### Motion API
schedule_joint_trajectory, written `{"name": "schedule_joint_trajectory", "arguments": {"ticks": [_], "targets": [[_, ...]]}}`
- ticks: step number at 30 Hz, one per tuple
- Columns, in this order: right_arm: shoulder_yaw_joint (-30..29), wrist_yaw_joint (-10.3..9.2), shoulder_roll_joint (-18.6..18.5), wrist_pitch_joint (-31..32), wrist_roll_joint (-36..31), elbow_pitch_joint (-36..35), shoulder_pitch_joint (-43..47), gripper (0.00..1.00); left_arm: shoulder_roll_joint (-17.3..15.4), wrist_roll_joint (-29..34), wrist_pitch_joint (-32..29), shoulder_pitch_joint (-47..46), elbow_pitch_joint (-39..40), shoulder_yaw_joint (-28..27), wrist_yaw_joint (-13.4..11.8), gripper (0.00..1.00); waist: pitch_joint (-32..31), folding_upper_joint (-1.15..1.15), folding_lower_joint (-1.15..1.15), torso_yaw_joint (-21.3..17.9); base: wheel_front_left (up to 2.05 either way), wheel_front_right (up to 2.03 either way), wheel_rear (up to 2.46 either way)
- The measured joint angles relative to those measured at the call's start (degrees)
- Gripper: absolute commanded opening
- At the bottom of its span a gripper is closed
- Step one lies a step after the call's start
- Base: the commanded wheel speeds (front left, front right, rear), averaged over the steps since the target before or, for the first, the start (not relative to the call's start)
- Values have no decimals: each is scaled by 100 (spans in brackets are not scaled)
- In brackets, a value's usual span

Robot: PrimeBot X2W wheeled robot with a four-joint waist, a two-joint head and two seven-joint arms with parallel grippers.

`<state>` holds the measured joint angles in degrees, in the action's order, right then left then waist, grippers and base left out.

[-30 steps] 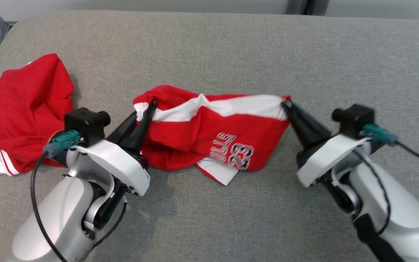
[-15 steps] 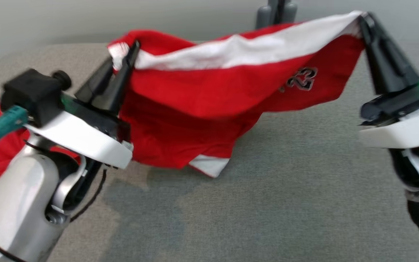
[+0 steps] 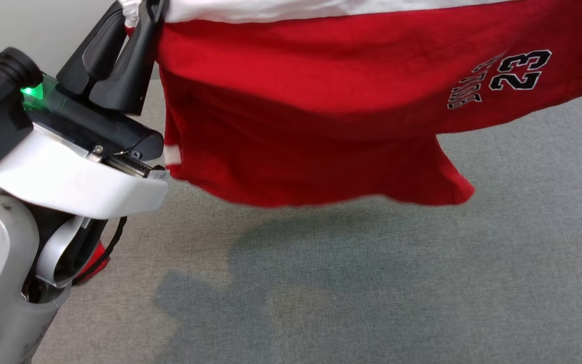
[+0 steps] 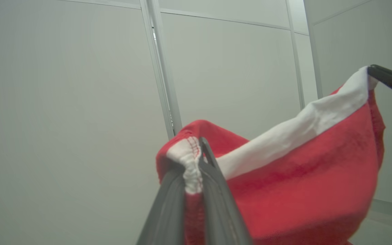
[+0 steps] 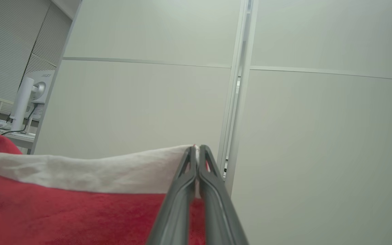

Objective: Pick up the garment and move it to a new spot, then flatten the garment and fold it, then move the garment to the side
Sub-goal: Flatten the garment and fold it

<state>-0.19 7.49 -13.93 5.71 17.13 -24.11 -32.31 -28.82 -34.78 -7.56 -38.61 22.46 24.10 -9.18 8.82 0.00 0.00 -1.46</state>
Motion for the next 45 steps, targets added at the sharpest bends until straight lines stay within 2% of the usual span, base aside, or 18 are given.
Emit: {"name": "schedule_joint_trajectory", "arguments": {"ticks": [4, 6, 9, 15, 16, 17, 24, 29, 37, 42, 45], "targets": [[68, 1, 54, 186, 191, 255, -156, 0, 51, 37, -36, -180, -109, 55, -3, 0, 97, 0, 0, -47, 0, 0, 0], [96, 1, 45, 216, 311, 584, -299, 0, 103, 104, -41, -342, -311, 105, 12, 0, 181, 0, 0, -57, 0, 0, 0], [204, 0, -42, 165, 425, 1220, -687, 0, 302, 94, 5, -641, -823, 255, 167, 0, 351, 0, 0, -61, 0, 0, 0], [577, 0, -213, -403, 584, 2760, -1934, 0, 764, 130, 358, -1761, -2431, 401, 622, 0, 803, 0, 0, -18, 0, 0, 0], [765, 1, -245, -683, 602, 3277, -2426, 0, 925, 148, 566, -2225, -3023, 386, 778, 0, 970, 0, 0, 5, 0, 0, 0], [765, 1, -245, -683, 602, 3277, -2426, 0, 925, 148, 566, -2225, -3023, 386, 778, 0, 970, 0, 0, 5, 0, 0, 0], [1212, 2, -201, -1617, 546, 5042, -4037, 0, 1374, 320, 1339, -3722, -5063, 341, 1147, 0, 1441, 0, 0, 60, 0, 0, 0], [1659, 2, 9, -1881, 590, 6098, -4747, 0, 1604, 336, 1798, -4270, -6313, 345, 1361, 0, 1614, 0, 0, -7, 0, 0, 0], [2304, 2, 190, -1990, 1184, 7153, -4657, 0, 1946, -19, 2130, -4086, -7696, 332, 1581, 0, 1830, 0, 0, -65, 0, 0, 0], [2559, 1, 102, -2060, 1647, 7075, -3820, 0, 2198, -131, 2227, -3333, -7961, 375, 1625, 0, 1901, 0, 0, 5, 0, 0, 0], [2499, 1, 31, -2069, 1918, 6713, -3014, 0, 2260, -135, 2235, -2660, -7691, 278, 1627, 0, 1864, 0, 0, 30, 0, 0, 0]]}}
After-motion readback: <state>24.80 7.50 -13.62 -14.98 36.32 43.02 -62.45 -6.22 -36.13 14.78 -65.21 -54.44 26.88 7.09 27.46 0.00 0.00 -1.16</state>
